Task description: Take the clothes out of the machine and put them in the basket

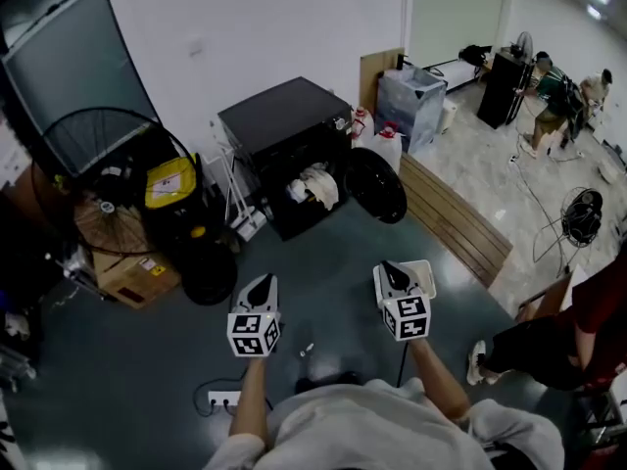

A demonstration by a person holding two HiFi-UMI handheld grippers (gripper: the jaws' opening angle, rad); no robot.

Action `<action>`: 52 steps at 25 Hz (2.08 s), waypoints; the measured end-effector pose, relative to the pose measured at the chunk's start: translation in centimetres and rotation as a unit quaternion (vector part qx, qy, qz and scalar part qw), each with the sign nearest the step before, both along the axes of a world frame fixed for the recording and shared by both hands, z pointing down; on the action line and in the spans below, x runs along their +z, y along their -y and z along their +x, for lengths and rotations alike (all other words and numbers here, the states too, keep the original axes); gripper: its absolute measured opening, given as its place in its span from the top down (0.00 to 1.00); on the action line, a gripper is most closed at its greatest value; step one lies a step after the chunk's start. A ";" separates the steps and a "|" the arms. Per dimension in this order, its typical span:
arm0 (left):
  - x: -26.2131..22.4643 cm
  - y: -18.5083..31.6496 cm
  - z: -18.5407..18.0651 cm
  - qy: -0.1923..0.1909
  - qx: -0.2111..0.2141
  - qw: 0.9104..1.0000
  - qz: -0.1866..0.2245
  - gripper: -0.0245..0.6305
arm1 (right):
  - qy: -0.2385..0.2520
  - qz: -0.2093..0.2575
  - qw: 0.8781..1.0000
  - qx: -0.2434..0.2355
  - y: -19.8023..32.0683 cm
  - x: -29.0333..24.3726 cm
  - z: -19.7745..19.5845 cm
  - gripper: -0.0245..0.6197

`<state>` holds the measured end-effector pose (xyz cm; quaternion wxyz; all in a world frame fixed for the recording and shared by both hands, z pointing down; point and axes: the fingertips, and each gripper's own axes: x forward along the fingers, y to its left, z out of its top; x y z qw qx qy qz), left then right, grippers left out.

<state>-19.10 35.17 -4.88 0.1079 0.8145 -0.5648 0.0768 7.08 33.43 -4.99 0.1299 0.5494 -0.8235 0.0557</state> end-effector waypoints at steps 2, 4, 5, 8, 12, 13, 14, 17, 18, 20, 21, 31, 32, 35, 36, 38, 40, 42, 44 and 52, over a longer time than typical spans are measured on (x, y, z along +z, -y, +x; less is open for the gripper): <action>0.0 0.1 0.6 0.000 -0.003 1.000 0.000 0.93 | 0.002 -0.001 1.000 -0.004 0.2 0.0 0.6 0.93; 0.1 0.2 1.3 0.000 -0.006 1.000 -0.001 0.93 | 0.000 -0.001 1.000 -0.008 0.5 0.1 1.2 0.93; 0.2 0.2 1.8 0.000 -0.007 1.000 -0.002 0.93 | -0.001 -0.002 1.000 -0.010 0.5 0.2 1.5 0.93; 0.5 0.3 3.2 0.002 -0.010 1.000 -0.003 0.93 | 0.002 -0.006 1.000 -0.017 0.6 0.7 2.3 0.93; 0.7 0.6 4.9 0.001 -0.010 1.000 -0.004 0.93 | 0.003 -0.011 1.000 -0.024 0.9 1.4 3.3 0.93; 0.7 0.7 5.2 0.000 -0.008 1.000 -0.004 0.93 | 0.006 -0.011 1.000 -0.023 1.1 1.4 3.5 0.93; 0.6 0.8 5.4 0.000 -0.006 1.000 -0.003 0.93 | 0.010 -0.011 1.000 -0.022 1.2 1.3 3.7 0.93; 0.6 1.3 5.6 0.002 -0.008 1.000 -0.002 0.93 | 0.014 -0.014 1.000 -0.023 1.7 1.5 4.0 0.93; 0.7 1.6 5.5 0.002 -0.009 1.000 -0.002 0.93 | 0.014 -0.015 1.000 -0.024 1.9 1.6 4.0 0.93; 0.7 2.4 5.5 0.003 -0.009 1.000 -0.002 0.93 | 0.013 -0.015 0.999 -0.026 2.7 1.8 4.1 0.93; 0.7 2.9 5.6 0.003 -0.009 1.000 -0.001 0.93 | 0.013 -0.015 0.999 -0.028 3.2 1.8 4.1 0.93; 1.7 8.9 5.9 -0.004 0.008 1.000 -0.005 0.93 | 0.004 -0.016 1.000 -0.026 8.1 2.6 3.6 0.93; 1.9 9.8 5.8 -0.005 0.010 1.000 -0.005 0.93 | 0.003 -0.016 1.000 -0.025 8.8 2.7 3.5 0.93; 2.5 12.9 5.3 -0.007 0.013 1.000 -0.004 0.93 | 0.002 -0.016 1.000 -0.018 11.7 3.2 3.2 0.93; 2.6 14.1 4.9 -0.008 0.014 1.000 -0.004 0.93 | 0.001 -0.016 1.000 -0.016 12.7 3.4 3.0 0.93; 2.9 16.5 4.3 -0.011 0.017 1.000 -0.004 0.93 | 0.001 -0.018 1.000 -0.011 14.9 3.6 2.4 0.93; 3.0 19.0 3.4 -0.013 0.021 1.000 -0.004 0.93 | -0.001 -0.020 1.000 -0.007 17.1 3.8 1.6 0.93; 3.2 21.7 2.6 -0.013 0.025 1.000 -0.006 0.93 | -0.003 -0.021 1.000 -0.004 19.5 3.9 0.7 0.93; 3.3 24.6 1.9 -0.016 0.031 0.999 -0.008 0.93 | -0.007 -0.022 1.000 0.000 22.0 3.9 -0.1 0.93; 3.0 36.1 -0.9 -0.021 0.055 0.998 -0.011 0.93 | -0.017 -0.026 0.999 0.017 32.1 3.2 -3.7 0.93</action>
